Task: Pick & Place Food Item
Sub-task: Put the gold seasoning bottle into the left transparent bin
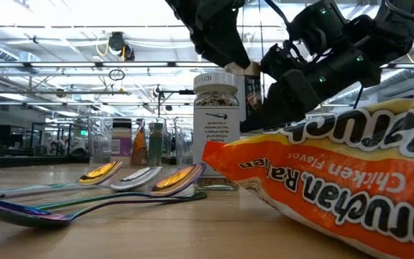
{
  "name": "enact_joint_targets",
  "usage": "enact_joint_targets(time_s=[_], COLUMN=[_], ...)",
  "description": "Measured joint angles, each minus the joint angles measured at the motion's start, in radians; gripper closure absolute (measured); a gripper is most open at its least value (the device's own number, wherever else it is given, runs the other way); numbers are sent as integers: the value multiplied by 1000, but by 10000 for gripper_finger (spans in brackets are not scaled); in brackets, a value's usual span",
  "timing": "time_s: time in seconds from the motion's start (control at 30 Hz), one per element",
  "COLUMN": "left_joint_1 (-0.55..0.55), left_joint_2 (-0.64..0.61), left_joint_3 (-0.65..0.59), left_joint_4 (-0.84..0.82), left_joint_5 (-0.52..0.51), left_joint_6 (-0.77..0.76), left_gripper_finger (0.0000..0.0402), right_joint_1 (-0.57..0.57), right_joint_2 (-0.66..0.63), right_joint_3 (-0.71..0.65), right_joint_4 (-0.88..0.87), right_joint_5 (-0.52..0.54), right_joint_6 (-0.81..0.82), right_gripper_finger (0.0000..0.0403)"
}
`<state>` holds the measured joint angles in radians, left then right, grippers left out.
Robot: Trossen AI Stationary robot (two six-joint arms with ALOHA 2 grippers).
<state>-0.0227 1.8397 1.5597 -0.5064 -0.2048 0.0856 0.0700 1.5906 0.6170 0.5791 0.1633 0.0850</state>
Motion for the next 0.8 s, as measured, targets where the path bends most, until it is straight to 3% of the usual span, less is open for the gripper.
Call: enact_joint_targets(time_s=[0.3, 0.53, 0.8], left_joint_1=[11, 31, 29], left_joint_2=[0, -1, -1], left_joint_3=[0, -1, -2], left_joint_4=[3, 2, -15], left_joint_5=[88, 257, 276], left_joint_6=[-45, -89, -78], left_gripper_finger=[39, 39, 50], right_joint_1=[11, 25, 24], right_joint_2=[0, 0, 0], right_joint_3=[0, 0, 1], right_joint_4=[19, 28, 38], right_joint_5=[-10, -13, -11], right_joint_6=[-7, -26, -29], right_gripper_finger=[132, 130, 128])
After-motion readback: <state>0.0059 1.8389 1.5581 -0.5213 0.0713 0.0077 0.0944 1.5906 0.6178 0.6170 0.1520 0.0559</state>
